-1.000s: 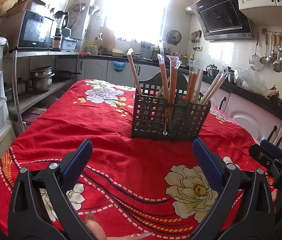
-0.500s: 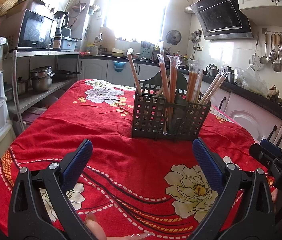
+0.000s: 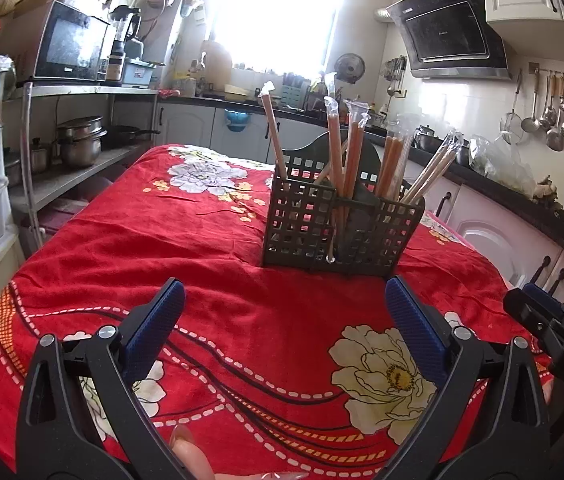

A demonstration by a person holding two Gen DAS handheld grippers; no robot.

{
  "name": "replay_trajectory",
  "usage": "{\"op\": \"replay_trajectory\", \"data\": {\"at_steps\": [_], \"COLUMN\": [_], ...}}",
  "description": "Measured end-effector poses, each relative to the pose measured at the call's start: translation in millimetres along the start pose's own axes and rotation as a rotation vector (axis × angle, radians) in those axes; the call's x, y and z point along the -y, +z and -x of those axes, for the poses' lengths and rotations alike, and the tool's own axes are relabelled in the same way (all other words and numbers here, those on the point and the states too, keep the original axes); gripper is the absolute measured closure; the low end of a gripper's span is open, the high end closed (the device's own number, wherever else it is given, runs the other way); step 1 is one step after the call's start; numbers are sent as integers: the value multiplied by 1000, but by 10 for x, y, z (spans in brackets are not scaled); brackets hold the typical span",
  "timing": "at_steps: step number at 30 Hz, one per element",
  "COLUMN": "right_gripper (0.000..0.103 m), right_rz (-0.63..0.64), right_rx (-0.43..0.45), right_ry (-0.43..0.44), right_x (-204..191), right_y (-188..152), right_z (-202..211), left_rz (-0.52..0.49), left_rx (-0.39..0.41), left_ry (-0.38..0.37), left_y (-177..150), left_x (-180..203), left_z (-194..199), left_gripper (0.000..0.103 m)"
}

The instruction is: Organize utensils

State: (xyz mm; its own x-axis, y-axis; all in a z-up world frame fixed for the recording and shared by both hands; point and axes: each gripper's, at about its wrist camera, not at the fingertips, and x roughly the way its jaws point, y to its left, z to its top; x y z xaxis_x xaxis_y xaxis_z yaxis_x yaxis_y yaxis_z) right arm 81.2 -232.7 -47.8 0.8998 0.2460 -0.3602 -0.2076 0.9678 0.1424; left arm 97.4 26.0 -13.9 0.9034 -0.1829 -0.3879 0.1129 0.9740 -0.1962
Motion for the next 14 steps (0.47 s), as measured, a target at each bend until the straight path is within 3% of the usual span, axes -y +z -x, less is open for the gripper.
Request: {"op": "replay_trajectory", "data": {"at_steps": [7, 10, 12, 14], "right_gripper": [7, 7, 7, 7], "right_rz": [-46, -54, -58, -71], "right_rx": [-83, -208, -344, -413], "right_ry": [-136, -239, -316, -346], "right_x": [393, 764, 1094, 1354], "right_y": [113, 196, 214, 185], "right_z": [-46, -246, -510, -719], "left_rz": [15, 43, 42, 31], "left_rx": [-47, -150, -228, -266], "left_ry": [39, 143, 255, 345], "left_y": [84, 217, 289, 304], "left_x": [-89, -411, -720, -937], "left_z": [71, -43, -210, -364], "left_gripper": [11, 11, 11, 11]}}
